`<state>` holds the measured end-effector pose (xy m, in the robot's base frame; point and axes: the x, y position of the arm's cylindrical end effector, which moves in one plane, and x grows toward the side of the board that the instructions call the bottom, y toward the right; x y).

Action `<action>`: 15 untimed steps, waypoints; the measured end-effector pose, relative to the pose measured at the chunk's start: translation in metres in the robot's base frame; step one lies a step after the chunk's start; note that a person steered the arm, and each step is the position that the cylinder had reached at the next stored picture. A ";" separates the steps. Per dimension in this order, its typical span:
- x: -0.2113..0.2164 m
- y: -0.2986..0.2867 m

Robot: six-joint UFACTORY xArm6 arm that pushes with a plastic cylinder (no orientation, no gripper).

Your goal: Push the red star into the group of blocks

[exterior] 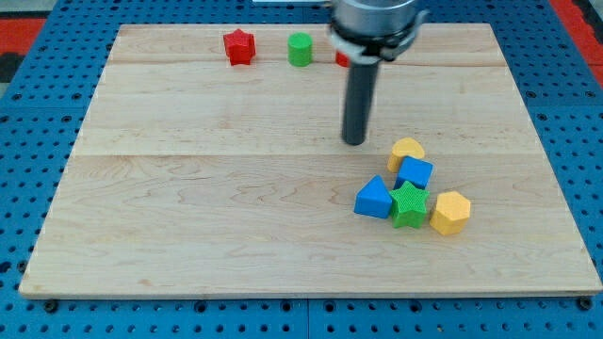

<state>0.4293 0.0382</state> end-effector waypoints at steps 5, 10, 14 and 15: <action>-0.074 -0.299; -0.168 -0.284; -0.213 -0.111; -0.160 -0.062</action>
<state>0.2690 -0.0242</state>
